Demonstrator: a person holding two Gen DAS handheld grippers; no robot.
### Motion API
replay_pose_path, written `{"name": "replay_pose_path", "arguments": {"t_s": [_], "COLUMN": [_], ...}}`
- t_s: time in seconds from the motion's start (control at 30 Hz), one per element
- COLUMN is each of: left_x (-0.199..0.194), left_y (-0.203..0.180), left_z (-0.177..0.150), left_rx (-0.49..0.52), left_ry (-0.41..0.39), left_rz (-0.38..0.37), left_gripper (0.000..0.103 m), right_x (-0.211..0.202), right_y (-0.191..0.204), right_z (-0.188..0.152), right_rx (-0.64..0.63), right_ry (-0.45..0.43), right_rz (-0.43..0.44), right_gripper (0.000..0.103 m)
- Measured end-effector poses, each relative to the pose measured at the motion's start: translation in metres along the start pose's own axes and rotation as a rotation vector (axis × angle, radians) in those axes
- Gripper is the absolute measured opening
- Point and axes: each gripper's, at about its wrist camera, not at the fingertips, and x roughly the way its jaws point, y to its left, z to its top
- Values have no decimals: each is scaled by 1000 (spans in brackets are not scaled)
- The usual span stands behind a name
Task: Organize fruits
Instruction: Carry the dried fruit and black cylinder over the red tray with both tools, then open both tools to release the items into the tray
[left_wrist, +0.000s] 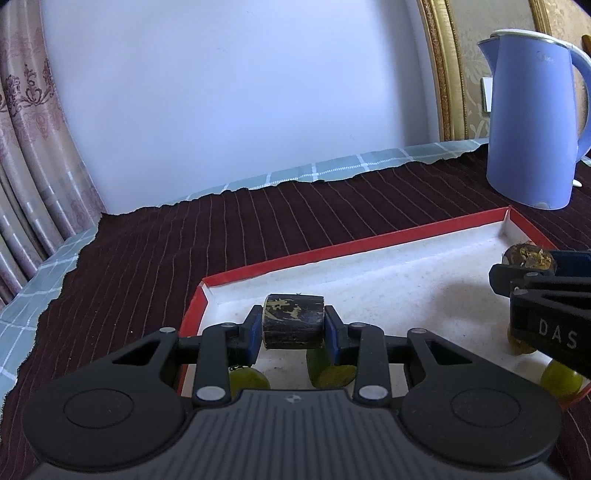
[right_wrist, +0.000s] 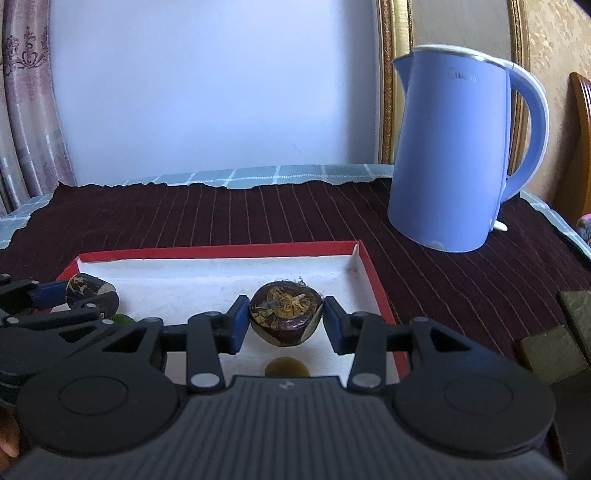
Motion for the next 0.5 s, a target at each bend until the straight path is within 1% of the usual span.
{"name": "replay_pose_path", "arguments": {"t_s": [0.17,0.23,0.27,0.33,0.4,0.5], "left_x": [-1,-1,-1,-1,-1,-4], "left_y": [-1,-1,0,-1,0,1], "left_z": [1,1,1,0,0,0], "left_rx": [-3,-3,-3,-1,0,-2], "left_ry": [-8,-7,-6,-6,-8,-15], "left_rz": [8,7,5,10,14,16], "left_gripper": [33,33,33,35,41,44], "right_x": [4,3,2,0,-1,-2], "right_y": [-1,0,0,1,1,2], "right_z": [-1,0,1,1,2,1], "right_rx": [-1,-3,-6,-8,-14,-15], "right_ry": [4,-4,-9,-13,-14,-11], "right_rz": [-6,-12,-15,-14,-15,-16], "right_gripper": [42,51,51,51,51,52]}}
